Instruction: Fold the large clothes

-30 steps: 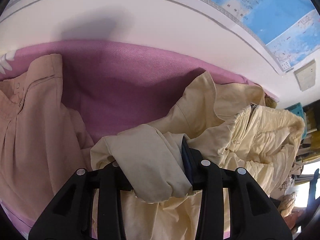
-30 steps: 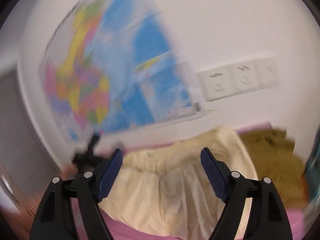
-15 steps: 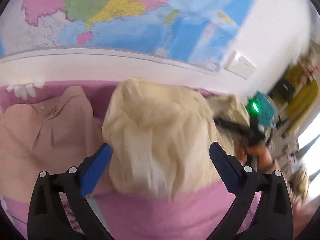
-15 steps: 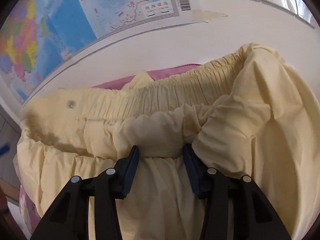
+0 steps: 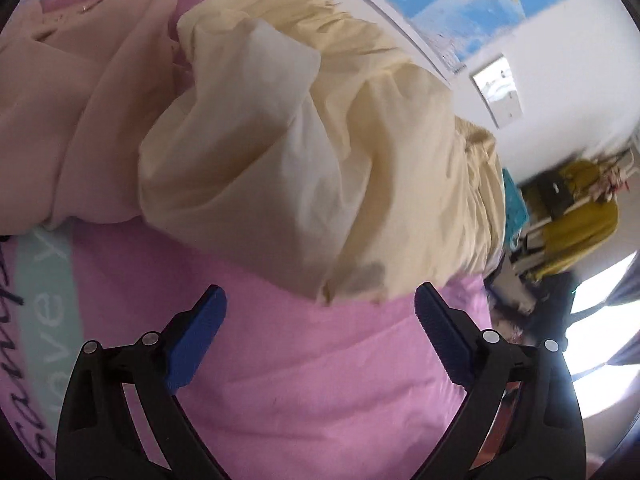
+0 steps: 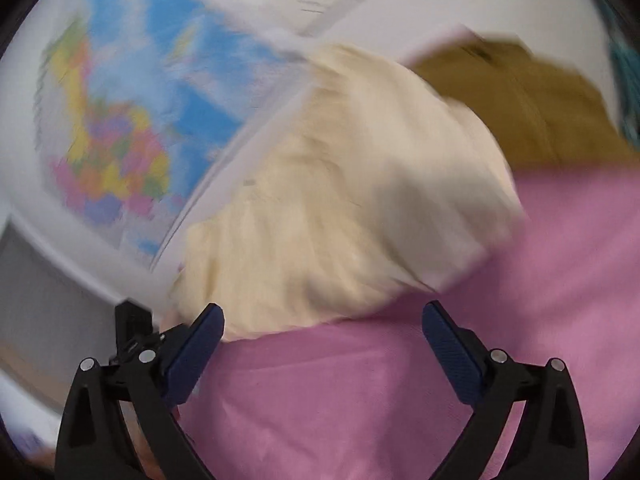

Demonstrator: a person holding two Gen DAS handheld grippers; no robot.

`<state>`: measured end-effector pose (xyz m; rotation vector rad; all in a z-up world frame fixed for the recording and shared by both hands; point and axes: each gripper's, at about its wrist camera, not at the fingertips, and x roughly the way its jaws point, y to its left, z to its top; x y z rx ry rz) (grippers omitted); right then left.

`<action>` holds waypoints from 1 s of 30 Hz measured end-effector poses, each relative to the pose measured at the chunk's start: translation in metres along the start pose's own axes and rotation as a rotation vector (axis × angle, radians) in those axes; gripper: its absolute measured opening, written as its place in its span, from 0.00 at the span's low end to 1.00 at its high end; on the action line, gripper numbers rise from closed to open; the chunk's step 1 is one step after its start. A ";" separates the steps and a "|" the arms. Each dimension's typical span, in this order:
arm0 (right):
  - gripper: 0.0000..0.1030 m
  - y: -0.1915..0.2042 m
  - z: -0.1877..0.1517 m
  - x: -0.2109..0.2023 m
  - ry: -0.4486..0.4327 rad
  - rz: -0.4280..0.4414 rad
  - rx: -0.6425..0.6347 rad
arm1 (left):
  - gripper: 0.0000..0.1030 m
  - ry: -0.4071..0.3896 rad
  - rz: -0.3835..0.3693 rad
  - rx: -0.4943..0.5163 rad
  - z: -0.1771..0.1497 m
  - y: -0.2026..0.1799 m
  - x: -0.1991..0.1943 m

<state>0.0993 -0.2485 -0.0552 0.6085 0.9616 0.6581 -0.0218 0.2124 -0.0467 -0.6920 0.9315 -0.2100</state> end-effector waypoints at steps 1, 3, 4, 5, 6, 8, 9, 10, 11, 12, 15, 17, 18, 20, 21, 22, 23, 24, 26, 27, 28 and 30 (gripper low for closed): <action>0.94 -0.011 -0.002 0.008 0.009 0.019 0.044 | 0.92 -0.012 0.016 -0.023 0.003 0.000 0.004; 0.94 -0.028 0.003 0.025 -0.005 0.032 0.139 | 0.93 -0.035 0.014 -0.053 0.004 0.000 0.007; 0.95 -0.030 0.009 0.031 -0.022 0.040 0.147 | 0.93 -0.049 0.020 -0.067 0.009 0.000 0.009; 0.96 -0.027 0.016 0.036 -0.046 0.044 0.132 | 0.94 -0.063 0.022 -0.092 0.013 0.001 0.012; 0.96 -0.026 0.021 0.042 -0.049 0.043 0.144 | 0.95 -0.072 0.007 -0.117 0.016 0.004 0.012; 0.96 -0.026 0.030 0.056 -0.042 0.033 0.172 | 0.95 -0.078 -0.009 -0.163 0.024 0.007 0.019; 0.96 -0.022 0.035 0.063 -0.062 -0.005 0.158 | 0.95 -0.067 -0.005 -0.176 0.029 0.007 0.026; 0.96 -0.018 0.037 0.067 -0.066 -0.024 0.143 | 0.95 -0.058 -0.008 -0.185 0.032 0.008 0.033; 0.96 -0.015 0.039 0.069 -0.068 -0.039 0.131 | 0.95 -0.051 -0.005 -0.196 0.035 0.008 0.038; 0.95 -0.013 0.039 0.070 -0.070 -0.046 0.120 | 0.94 -0.053 -0.012 -0.205 0.037 0.008 0.042; 0.25 -0.002 0.038 0.061 -0.101 -0.030 0.034 | 0.61 -0.114 -0.006 -0.157 0.040 -0.003 0.032; 0.18 0.013 0.038 0.052 -0.119 -0.006 -0.017 | 0.40 -0.134 -0.010 -0.117 0.046 -0.012 0.018; 0.18 0.022 0.039 0.046 -0.131 0.010 -0.043 | 0.33 -0.144 -0.025 -0.104 0.050 -0.015 0.011; 0.16 0.041 0.042 0.032 -0.172 0.046 -0.080 | 0.28 -0.159 -0.057 -0.093 0.059 -0.023 -0.004; 0.16 0.051 0.044 0.026 -0.188 0.054 -0.102 | 0.26 -0.169 -0.067 -0.074 0.064 -0.030 -0.011; 0.15 0.064 0.047 0.015 -0.218 0.074 -0.135 | 0.25 -0.175 -0.067 -0.060 0.067 -0.034 -0.016; 0.15 0.078 0.049 0.005 -0.247 0.098 -0.163 | 0.24 -0.186 -0.073 -0.038 0.073 -0.043 -0.025; 0.15 0.092 0.052 -0.003 -0.272 0.119 -0.188 | 0.24 -0.195 -0.084 -0.017 0.079 -0.051 -0.035; 0.15 0.112 0.055 -0.020 -0.311 0.152 -0.231 | 0.23 -0.216 -0.096 0.025 0.089 -0.066 -0.055; 0.15 0.130 0.058 -0.028 -0.330 0.177 -0.268 | 0.23 -0.238 -0.096 0.052 0.094 -0.073 -0.070; 0.15 0.139 0.059 -0.033 -0.340 0.198 -0.284 | 0.23 -0.266 -0.096 0.074 0.098 -0.077 -0.089; 0.14 0.171 0.065 -0.034 -0.352 0.249 -0.327 | 0.23 -0.320 -0.100 0.103 0.105 -0.079 -0.124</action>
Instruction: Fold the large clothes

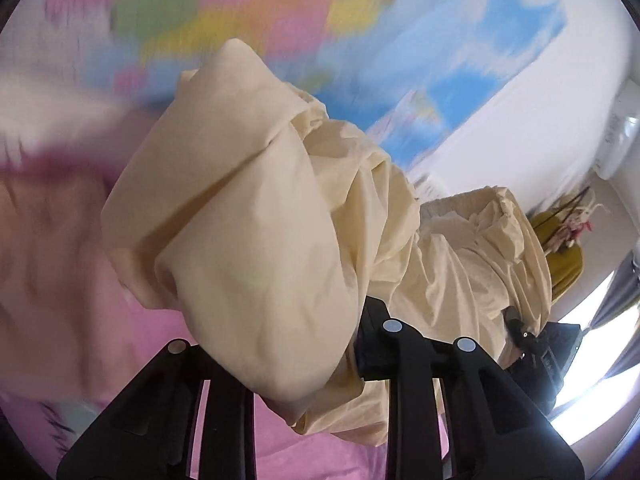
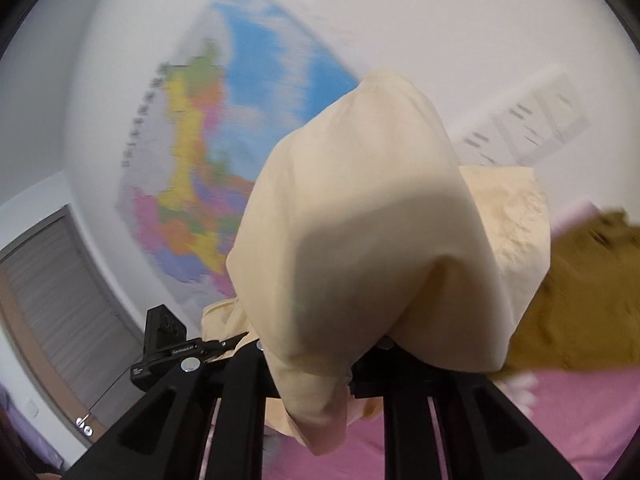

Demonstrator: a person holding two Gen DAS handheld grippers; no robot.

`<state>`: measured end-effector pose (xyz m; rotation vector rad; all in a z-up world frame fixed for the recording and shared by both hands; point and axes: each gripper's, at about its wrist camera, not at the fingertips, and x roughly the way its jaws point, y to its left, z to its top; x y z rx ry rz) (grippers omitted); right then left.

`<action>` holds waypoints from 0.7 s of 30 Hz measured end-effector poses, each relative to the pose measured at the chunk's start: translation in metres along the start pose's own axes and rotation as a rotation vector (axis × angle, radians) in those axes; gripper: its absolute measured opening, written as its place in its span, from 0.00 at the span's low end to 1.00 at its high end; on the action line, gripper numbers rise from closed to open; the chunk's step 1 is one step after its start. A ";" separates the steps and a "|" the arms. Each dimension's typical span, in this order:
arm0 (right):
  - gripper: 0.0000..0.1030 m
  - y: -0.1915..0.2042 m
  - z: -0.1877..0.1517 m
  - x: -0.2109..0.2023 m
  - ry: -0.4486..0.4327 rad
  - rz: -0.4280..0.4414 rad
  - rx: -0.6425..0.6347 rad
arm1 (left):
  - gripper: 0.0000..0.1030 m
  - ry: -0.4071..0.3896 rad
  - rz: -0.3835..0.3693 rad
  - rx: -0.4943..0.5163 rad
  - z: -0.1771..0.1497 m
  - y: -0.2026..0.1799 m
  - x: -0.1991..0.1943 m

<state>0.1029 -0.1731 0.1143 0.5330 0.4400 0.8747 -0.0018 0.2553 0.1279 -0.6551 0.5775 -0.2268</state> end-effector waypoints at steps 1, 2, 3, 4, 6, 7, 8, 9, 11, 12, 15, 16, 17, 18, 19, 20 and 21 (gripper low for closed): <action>0.15 0.012 0.004 0.008 -0.004 0.034 -0.011 | 0.23 -0.025 0.000 0.011 0.007 0.000 -0.015; 0.14 0.026 0.007 0.019 -0.005 0.073 -0.030 | 0.23 -0.066 0.007 0.031 0.016 0.002 -0.038; 0.14 0.036 0.009 0.031 -0.007 0.111 -0.033 | 0.23 -0.107 0.023 0.047 0.025 0.006 -0.061; 0.15 0.046 0.008 0.042 -0.004 0.150 -0.038 | 0.23 -0.140 0.038 0.059 0.031 0.010 -0.079; 0.15 0.067 0.004 0.073 0.010 0.225 -0.043 | 0.23 -0.223 0.105 0.078 0.044 0.025 -0.124; 0.15 0.077 0.000 0.095 0.026 0.264 -0.046 | 0.23 -0.261 0.144 0.090 0.049 0.035 -0.145; 0.14 0.086 -0.008 0.121 0.048 0.294 -0.048 | 0.23 -0.288 0.182 0.096 0.051 0.044 -0.160; 0.15 0.090 -0.015 0.142 0.067 0.309 -0.038 | 0.23 -0.317 0.225 0.083 0.052 0.060 -0.179; 0.15 0.099 -0.039 0.189 0.139 0.354 -0.011 | 0.24 -0.355 0.328 0.080 0.053 0.098 -0.206; 0.14 0.102 -0.057 0.219 0.192 0.349 -0.013 | 0.24 -0.360 0.366 0.053 0.052 0.118 -0.213; 0.15 0.093 -0.123 0.296 0.413 0.289 0.026 | 0.24 -0.306 0.507 -0.056 0.042 0.201 -0.212; 0.15 0.086 -0.148 0.316 0.490 0.257 0.047 | 0.24 -0.263 0.553 -0.097 0.033 0.231 -0.205; 0.16 0.075 -0.178 0.334 0.583 0.223 0.073 | 0.24 -0.215 0.604 -0.117 0.026 0.256 -0.200; 0.17 0.068 -0.192 0.341 0.628 0.200 0.099 | 0.24 -0.174 0.632 -0.164 0.016 0.280 -0.192; 0.22 0.059 -0.204 0.343 0.654 0.184 0.137 | 0.28 -0.160 0.624 -0.193 0.006 0.296 -0.189; 0.30 0.051 -0.210 0.340 0.664 0.183 0.176 | 0.31 -0.164 0.620 -0.193 0.000 0.302 -0.189; 0.33 0.047 -0.209 0.338 0.676 0.181 0.185 | 0.37 -0.177 0.613 -0.196 -0.006 0.306 -0.192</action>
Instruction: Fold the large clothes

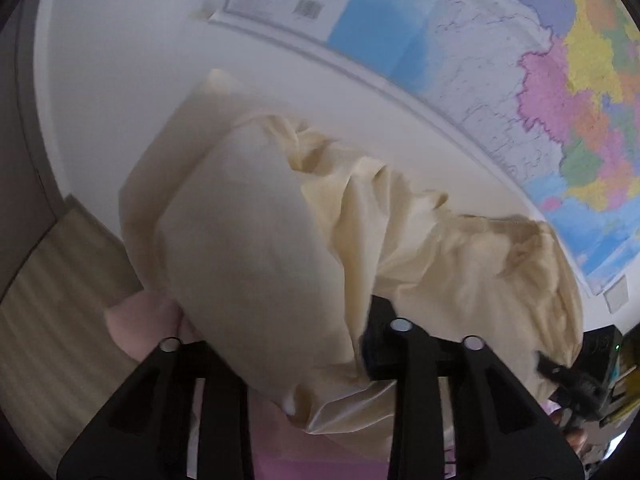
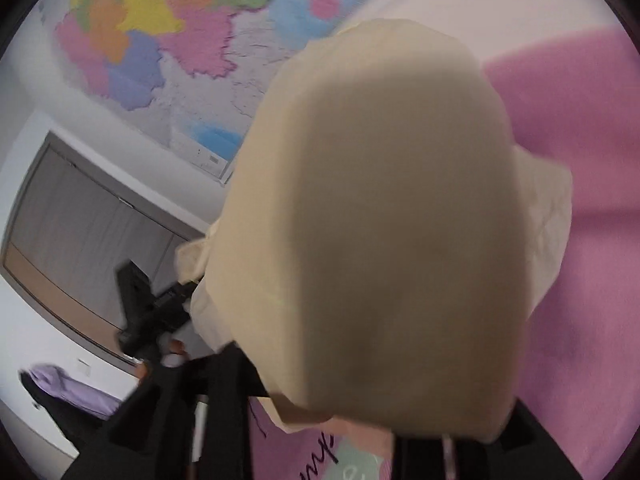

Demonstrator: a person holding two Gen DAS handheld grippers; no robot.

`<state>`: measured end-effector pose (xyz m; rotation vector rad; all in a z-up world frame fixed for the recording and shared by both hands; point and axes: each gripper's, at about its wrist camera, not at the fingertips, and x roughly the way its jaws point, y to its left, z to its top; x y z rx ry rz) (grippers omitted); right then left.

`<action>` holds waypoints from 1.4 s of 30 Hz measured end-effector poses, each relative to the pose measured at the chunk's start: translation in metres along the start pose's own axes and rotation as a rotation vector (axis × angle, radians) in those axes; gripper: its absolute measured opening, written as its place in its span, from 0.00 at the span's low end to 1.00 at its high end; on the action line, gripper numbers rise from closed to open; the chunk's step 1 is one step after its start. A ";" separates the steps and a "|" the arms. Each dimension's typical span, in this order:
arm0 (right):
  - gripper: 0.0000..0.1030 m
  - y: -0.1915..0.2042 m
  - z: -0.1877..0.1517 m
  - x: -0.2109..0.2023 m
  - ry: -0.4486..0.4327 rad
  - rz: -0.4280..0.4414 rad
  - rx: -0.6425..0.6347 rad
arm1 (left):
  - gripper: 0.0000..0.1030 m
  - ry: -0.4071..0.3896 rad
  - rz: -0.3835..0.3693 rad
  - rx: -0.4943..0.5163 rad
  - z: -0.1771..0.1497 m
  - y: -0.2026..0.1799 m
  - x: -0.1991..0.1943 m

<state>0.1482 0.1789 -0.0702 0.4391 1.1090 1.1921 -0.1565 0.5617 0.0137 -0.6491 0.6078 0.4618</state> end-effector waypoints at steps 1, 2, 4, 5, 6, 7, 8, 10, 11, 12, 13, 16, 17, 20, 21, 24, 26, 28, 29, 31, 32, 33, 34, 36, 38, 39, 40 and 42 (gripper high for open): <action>0.41 -0.001 -0.001 -0.008 0.013 -0.022 0.007 | 0.40 -0.005 -0.006 -0.001 -0.003 0.002 -0.003; 0.51 0.001 -0.003 -0.016 0.020 -0.061 0.001 | 0.43 -0.007 0.004 0.012 -0.007 0.002 -0.006; 0.57 0.015 -0.011 -0.036 0.031 -0.131 -0.071 | 0.54 -0.011 0.051 0.049 -0.009 0.018 -0.009; 0.62 0.023 -0.021 -0.044 0.036 -0.186 -0.119 | 0.58 -0.009 0.078 0.066 -0.017 0.016 -0.012; 0.62 0.029 -0.028 -0.050 0.042 -0.230 -0.160 | 0.67 -0.016 0.121 0.084 -0.026 0.012 -0.017; 0.62 0.040 -0.037 -0.058 0.047 -0.271 -0.220 | 0.85 -0.027 0.152 0.096 -0.030 0.004 -0.021; 0.62 0.054 -0.046 -0.067 0.033 -0.305 -0.286 | 0.95 -0.061 0.211 0.112 -0.037 0.000 -0.031; 0.63 0.081 -0.063 -0.082 -0.015 -0.309 -0.416 | 0.95 -0.154 0.296 0.152 -0.050 -0.018 -0.053; 0.64 0.099 -0.066 -0.087 -0.059 -0.334 -0.481 | 0.95 -0.183 0.321 0.170 -0.051 -0.006 -0.067; 0.65 0.110 -0.070 -0.090 -0.099 -0.366 -0.527 | 0.95 -0.205 0.349 0.183 -0.056 -0.009 -0.076; 0.70 0.122 -0.073 -0.091 -0.139 -0.386 -0.580 | 0.95 -0.219 0.357 0.184 -0.063 -0.013 -0.086; 0.74 0.135 -0.070 -0.075 -0.161 -0.400 -0.650 | 0.95 -0.215 0.347 0.214 -0.080 -0.031 -0.098; 0.74 0.134 -0.067 -0.061 -0.146 -0.421 -0.664 | 0.95 -0.213 0.365 0.228 -0.085 -0.035 -0.100; 0.74 0.117 -0.074 -0.035 -0.107 -0.491 -0.672 | 0.95 -0.207 0.401 0.253 -0.102 -0.050 -0.103; 0.74 0.109 -0.073 -0.022 -0.076 -0.525 -0.659 | 0.95 -0.190 0.402 0.266 -0.108 -0.056 -0.101; 0.76 0.105 -0.080 -0.011 -0.072 -0.570 -0.657 | 0.95 -0.176 0.420 0.295 -0.126 -0.070 -0.097; 0.82 0.109 -0.087 -0.023 -0.075 -0.506 -0.631 | 0.95 -0.162 0.414 0.307 -0.135 -0.078 -0.094; 0.85 0.113 -0.090 -0.033 -0.105 -0.474 -0.601 | 0.95 -0.159 0.423 0.317 -0.143 -0.084 -0.091; 0.86 0.114 -0.094 -0.040 -0.113 -0.451 -0.588 | 0.95 -0.158 0.425 0.324 -0.147 -0.088 -0.091; 0.86 0.120 -0.101 -0.051 -0.125 -0.436 -0.581 | 0.95 -0.153 0.427 0.325 -0.154 -0.093 -0.090; 0.88 0.123 -0.106 -0.057 -0.131 -0.437 -0.588 | 0.95 -0.152 0.426 0.327 -0.156 -0.095 -0.090; 0.89 0.126 -0.109 -0.059 -0.136 -0.440 -0.595 | 0.95 -0.151 0.430 0.329 -0.159 -0.097 -0.090; 0.90 0.129 -0.113 -0.062 -0.140 -0.449 -0.602 | 0.95 -0.155 0.436 0.332 -0.161 -0.098 -0.090; 0.90 0.132 -0.119 -0.064 -0.125 -0.459 -0.612 | 0.95 -0.158 0.439 0.336 -0.167 -0.103 -0.091; 0.90 0.134 -0.127 -0.065 -0.115 -0.464 -0.621 | 0.95 -0.160 0.432 0.343 -0.171 -0.106 -0.092; 0.91 0.136 -0.129 -0.065 -0.110 -0.462 -0.627 | 0.95 -0.159 0.439 0.348 -0.174 -0.107 -0.093; 0.91 0.136 -0.132 -0.066 -0.111 -0.462 -0.631 | 0.95 -0.155 0.443 0.351 -0.176 -0.110 -0.093; 0.92 0.139 -0.138 -0.067 -0.116 -0.458 -0.642 | 0.95 -0.147 0.441 0.348 -0.180 -0.113 -0.095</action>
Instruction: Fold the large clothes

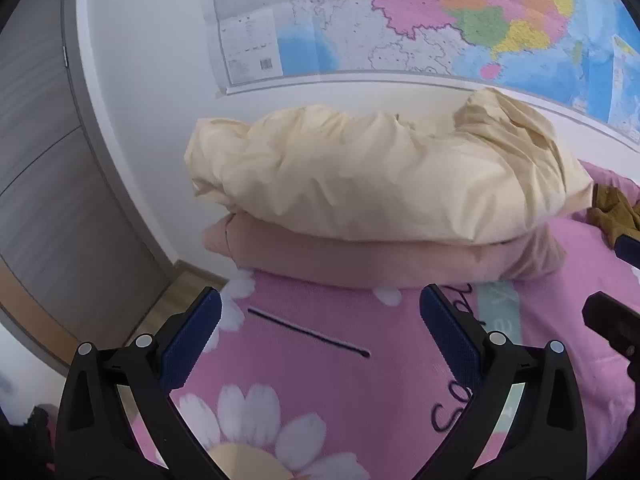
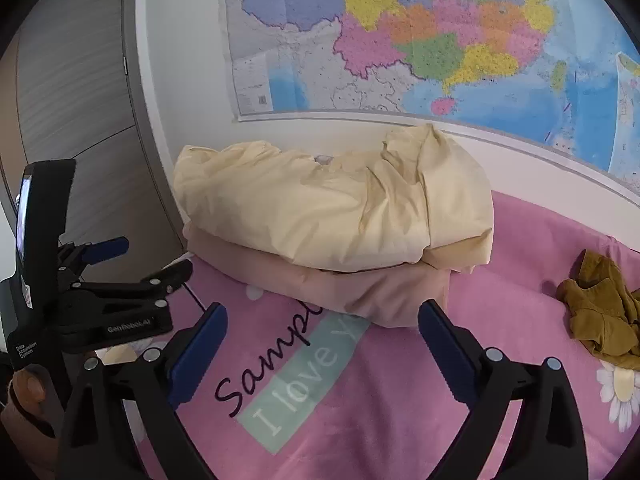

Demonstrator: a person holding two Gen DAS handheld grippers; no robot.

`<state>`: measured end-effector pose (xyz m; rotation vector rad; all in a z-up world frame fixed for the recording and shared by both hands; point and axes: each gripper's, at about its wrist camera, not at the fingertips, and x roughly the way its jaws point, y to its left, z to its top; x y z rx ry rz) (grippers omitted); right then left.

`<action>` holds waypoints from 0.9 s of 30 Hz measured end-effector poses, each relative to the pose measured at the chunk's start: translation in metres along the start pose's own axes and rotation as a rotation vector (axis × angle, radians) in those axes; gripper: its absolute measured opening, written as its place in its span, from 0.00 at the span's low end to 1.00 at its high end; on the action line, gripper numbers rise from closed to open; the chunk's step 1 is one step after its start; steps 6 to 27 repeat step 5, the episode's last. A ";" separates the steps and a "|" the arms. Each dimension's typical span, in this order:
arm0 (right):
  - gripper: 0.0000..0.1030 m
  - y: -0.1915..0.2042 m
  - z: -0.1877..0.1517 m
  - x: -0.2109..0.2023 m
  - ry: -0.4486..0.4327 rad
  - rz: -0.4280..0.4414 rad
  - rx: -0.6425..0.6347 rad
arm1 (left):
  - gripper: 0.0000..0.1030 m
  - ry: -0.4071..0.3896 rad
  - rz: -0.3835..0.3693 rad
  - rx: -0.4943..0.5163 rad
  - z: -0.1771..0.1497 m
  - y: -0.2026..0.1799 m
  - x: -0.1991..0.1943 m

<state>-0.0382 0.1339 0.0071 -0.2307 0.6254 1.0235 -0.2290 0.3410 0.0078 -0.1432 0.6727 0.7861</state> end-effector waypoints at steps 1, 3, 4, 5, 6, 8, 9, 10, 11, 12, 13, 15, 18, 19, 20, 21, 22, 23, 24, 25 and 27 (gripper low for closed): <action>0.93 0.002 -0.001 -0.002 0.000 0.001 -0.008 | 0.95 0.003 -0.007 -0.001 -0.002 -0.002 -0.003; 0.94 0.006 -0.005 -0.008 -0.016 -0.010 -0.014 | 0.95 0.007 -0.022 -0.003 -0.004 -0.006 -0.006; 0.94 0.007 -0.006 -0.010 -0.018 -0.012 -0.016 | 0.95 0.010 -0.025 -0.010 -0.006 -0.006 -0.007; 0.94 0.007 -0.008 -0.012 -0.017 -0.016 -0.017 | 0.95 0.014 -0.029 -0.022 -0.008 -0.007 -0.009; 0.94 0.007 -0.008 -0.012 -0.017 -0.016 -0.017 | 0.95 0.014 -0.029 -0.022 -0.008 -0.007 -0.009; 0.94 0.007 -0.008 -0.012 -0.017 -0.016 -0.017 | 0.95 0.014 -0.029 -0.022 -0.008 -0.007 -0.009; 0.94 0.007 -0.008 -0.012 -0.017 -0.016 -0.017 | 0.95 0.014 -0.029 -0.022 -0.008 -0.007 -0.009; 0.94 0.007 -0.008 -0.012 -0.017 -0.016 -0.017 | 0.95 0.014 -0.029 -0.022 -0.008 -0.007 -0.009; 0.94 0.007 -0.008 -0.012 -0.017 -0.016 -0.017 | 0.95 0.014 -0.029 -0.022 -0.008 -0.007 -0.009; 0.94 0.007 -0.008 -0.012 -0.017 -0.016 -0.017 | 0.95 0.014 -0.029 -0.022 -0.008 -0.007 -0.009; 0.94 0.007 -0.008 -0.012 -0.017 -0.016 -0.017 | 0.95 0.014 -0.029 -0.022 -0.008 -0.007 -0.009; 0.94 0.007 -0.008 -0.012 -0.017 -0.016 -0.017 | 0.95 0.014 -0.029 -0.022 -0.008 -0.007 -0.009; 0.94 0.007 -0.008 -0.012 -0.017 -0.016 -0.017 | 0.95 0.014 -0.029 -0.022 -0.008 -0.007 -0.009; 0.94 0.007 -0.008 -0.012 -0.017 -0.016 -0.017 | 0.95 0.014 -0.029 -0.022 -0.008 -0.007 -0.009; 0.94 0.007 -0.008 -0.012 -0.017 -0.016 -0.017 | 0.95 0.014 -0.029 -0.022 -0.008 -0.007 -0.009; 0.94 0.007 -0.008 -0.012 -0.017 -0.016 -0.017 | 0.95 0.014 -0.029 -0.022 -0.008 -0.007 -0.009; 0.94 0.007 -0.008 -0.012 -0.017 -0.016 -0.017 | 0.95 0.014 -0.029 -0.022 -0.008 -0.007 -0.009; 0.94 0.007 -0.008 -0.012 -0.017 -0.016 -0.017 | 0.95 0.014 -0.029 -0.022 -0.008 -0.007 -0.009; 0.94 0.007 -0.008 -0.012 -0.017 -0.016 -0.017 | 0.95 0.014 -0.029 -0.022 -0.008 -0.007 -0.009; 0.94 0.007 -0.008 -0.012 -0.017 -0.016 -0.017 | 0.95 0.014 -0.029 -0.022 -0.008 -0.007 -0.009; 0.94 0.007 -0.008 -0.012 -0.017 -0.016 -0.017 | 0.95 0.014 -0.029 -0.022 -0.008 -0.007 -0.009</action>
